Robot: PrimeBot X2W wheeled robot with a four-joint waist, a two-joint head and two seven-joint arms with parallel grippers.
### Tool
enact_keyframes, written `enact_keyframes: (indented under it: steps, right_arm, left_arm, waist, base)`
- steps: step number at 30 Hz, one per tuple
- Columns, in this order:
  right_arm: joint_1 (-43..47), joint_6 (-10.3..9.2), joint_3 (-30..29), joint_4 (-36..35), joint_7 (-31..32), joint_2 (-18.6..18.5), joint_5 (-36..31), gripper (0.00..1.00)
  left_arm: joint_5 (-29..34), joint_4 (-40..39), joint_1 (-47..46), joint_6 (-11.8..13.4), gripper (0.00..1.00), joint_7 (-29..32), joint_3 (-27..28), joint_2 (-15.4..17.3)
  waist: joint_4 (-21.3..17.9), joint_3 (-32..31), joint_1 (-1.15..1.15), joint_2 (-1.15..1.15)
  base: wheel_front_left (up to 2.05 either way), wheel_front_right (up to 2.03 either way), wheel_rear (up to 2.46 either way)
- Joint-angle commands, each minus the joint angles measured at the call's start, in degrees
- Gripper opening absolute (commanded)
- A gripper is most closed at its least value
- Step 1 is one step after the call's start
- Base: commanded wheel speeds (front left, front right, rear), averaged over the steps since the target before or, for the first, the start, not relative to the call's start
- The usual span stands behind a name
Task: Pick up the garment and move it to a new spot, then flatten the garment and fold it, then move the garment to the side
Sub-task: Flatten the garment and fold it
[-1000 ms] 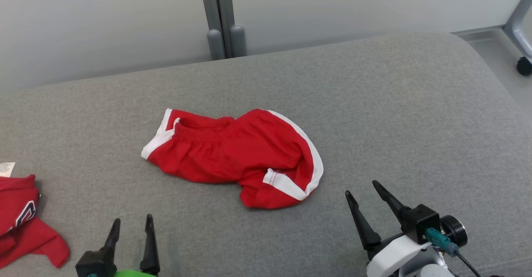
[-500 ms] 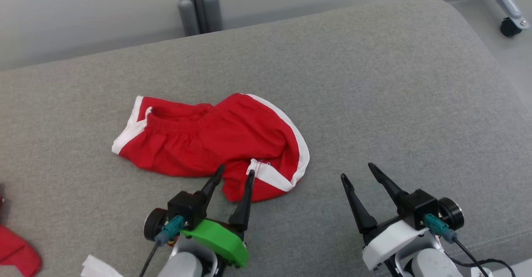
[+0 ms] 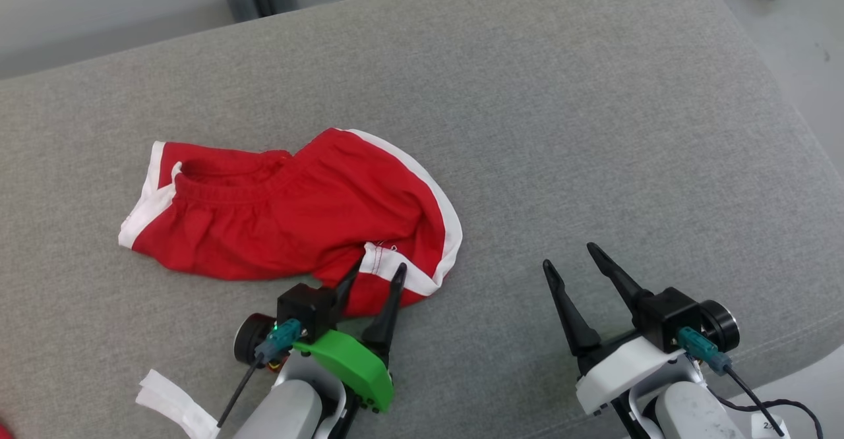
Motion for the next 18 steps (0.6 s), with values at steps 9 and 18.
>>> enact_keyframes:
  steps: [9,18]
  right_arm:
    - [1.2,-0.07,-1.5,1.4,0.0,-0.2,-0.6,1.00]
    - [2.1,-0.06,-2.2,2.3,0.0,-0.2,-0.2,1.00]
  left_arm:
    - [1.8,-5.8,2.6,-0.1,0.00,0.0,2.9,0.0]
    - [6.3,-7.8,8.4,-0.1,0.00,0.0,14.1,0.7]
  waist:
    - [7.5,-4.4,0.00,0.00]
    - [16.3,-7.9,0.00,0.00]
  base:
    - [0.00,0.00,0.00]
    - [0.00,0.00,0.00]
